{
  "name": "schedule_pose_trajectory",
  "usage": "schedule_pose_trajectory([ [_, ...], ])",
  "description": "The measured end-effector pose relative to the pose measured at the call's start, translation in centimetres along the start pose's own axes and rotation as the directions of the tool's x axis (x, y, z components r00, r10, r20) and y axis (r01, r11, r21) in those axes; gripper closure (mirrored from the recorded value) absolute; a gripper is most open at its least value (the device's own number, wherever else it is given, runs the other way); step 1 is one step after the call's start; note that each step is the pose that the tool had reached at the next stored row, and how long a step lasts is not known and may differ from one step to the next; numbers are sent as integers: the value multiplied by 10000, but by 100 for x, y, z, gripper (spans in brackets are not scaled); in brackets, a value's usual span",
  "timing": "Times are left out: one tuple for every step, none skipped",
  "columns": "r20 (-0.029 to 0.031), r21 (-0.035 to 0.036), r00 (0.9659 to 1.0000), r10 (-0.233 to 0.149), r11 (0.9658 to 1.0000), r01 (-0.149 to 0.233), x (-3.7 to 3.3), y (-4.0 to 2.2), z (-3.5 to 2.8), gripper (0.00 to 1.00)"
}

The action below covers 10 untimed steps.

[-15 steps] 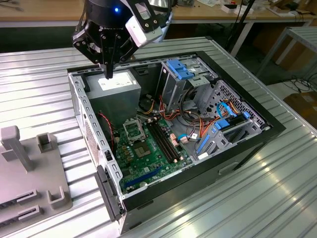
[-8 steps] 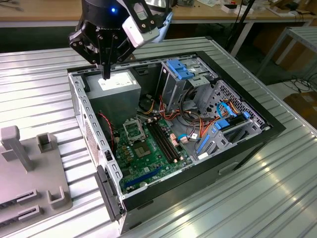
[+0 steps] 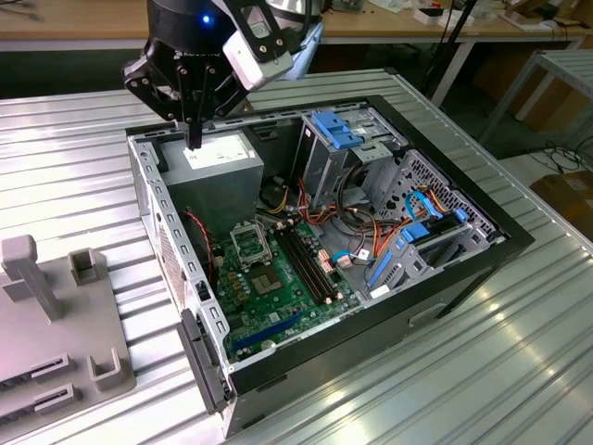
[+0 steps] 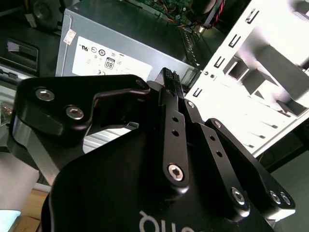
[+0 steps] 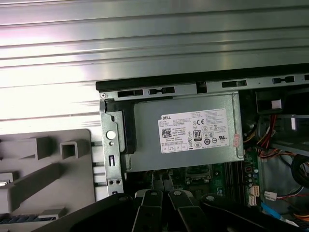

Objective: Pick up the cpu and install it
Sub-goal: 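Reach for the cpu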

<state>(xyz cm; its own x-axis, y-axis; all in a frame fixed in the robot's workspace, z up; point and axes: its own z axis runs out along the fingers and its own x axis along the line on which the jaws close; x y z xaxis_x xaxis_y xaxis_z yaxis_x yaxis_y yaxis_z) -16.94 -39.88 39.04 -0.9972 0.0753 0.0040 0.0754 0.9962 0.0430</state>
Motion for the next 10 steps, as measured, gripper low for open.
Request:
schedule_pose_trajectory([
  [-5, 1, 10000, 1, 10000, -1, 5, 0, 0, 89],
  [-9, 1, 10000, 1, 10000, -1, 10, -1, 1, 89],
  [-14, 1, 10000, 1, 10000, -1, 15, -1, 1, 89],
  [-18, 2, 10000, 1, 10000, -1, 19, -2, 1, 89],
  [-23, 2, 10000, 1, 10000, -1, 24, -2, 2, 89],
  [-28, 2, 10000, 1, 10000, -1, 29, -2, 2, 89],
  [-32, 2, 10000, 2, 10000, -2, 35, -3, 2, 89],
  [-37, 3, 10000, 2, 10000, -2, 40, -3, 2, 89],
  [-41, 3, 10000, 2, 10000, -2, 46, -4, 3, 89],
  [-45, 4, 10000, 2, 10000, -2, 51, -4, 3, 89],
])
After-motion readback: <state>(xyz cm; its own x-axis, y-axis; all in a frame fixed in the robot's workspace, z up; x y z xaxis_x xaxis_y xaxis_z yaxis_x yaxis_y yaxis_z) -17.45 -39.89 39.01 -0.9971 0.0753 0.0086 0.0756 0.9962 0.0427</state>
